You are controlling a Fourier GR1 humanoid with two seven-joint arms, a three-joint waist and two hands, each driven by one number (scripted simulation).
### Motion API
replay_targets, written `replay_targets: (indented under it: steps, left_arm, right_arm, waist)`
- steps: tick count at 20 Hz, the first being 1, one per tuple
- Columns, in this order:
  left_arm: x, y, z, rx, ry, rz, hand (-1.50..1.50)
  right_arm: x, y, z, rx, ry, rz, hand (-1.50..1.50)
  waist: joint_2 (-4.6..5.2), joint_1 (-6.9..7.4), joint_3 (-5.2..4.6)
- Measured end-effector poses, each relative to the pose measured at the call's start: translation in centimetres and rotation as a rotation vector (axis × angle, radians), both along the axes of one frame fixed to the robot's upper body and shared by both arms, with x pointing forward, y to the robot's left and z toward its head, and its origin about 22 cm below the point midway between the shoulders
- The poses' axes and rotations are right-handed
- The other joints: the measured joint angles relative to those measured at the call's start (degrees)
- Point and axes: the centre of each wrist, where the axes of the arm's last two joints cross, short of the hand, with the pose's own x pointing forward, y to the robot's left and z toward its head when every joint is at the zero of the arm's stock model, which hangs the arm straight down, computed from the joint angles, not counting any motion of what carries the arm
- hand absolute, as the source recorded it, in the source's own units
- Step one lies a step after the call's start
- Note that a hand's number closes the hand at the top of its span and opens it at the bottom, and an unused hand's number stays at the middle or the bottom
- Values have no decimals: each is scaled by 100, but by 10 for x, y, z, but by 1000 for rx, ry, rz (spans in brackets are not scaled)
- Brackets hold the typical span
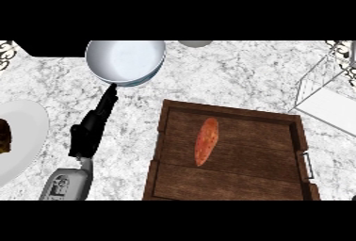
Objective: Pick the can from the tray and place it in the tiered shelf
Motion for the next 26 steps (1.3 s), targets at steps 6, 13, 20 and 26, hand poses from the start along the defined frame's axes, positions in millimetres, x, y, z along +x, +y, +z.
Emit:
replay_targets:
  steps: [6, 13, 20, 26]
  left_arm:
    - [0, -1, 5, 7, 0, -2, 0]
    - [0, 2, 4, 6, 0, 3, 0]
    - [1, 1, 5, 5, 7, 1, 0]
    - [2, 1, 4, 2, 1, 5, 0]
  right_arm:
    - [23, -34, -13, -92, 30, 14, 150]
    - [34, -58, -31, 3, -153, 76, 150]
    - [40, -95, -47, 50, -242, 120, 150]
    - [39, -117, -55, 47, -196, 38, -150]
  waist:
    - [6, 15, 1]
    - [14, 20, 5]
    - [8, 14, 3]
    - [-17, -2, -22]
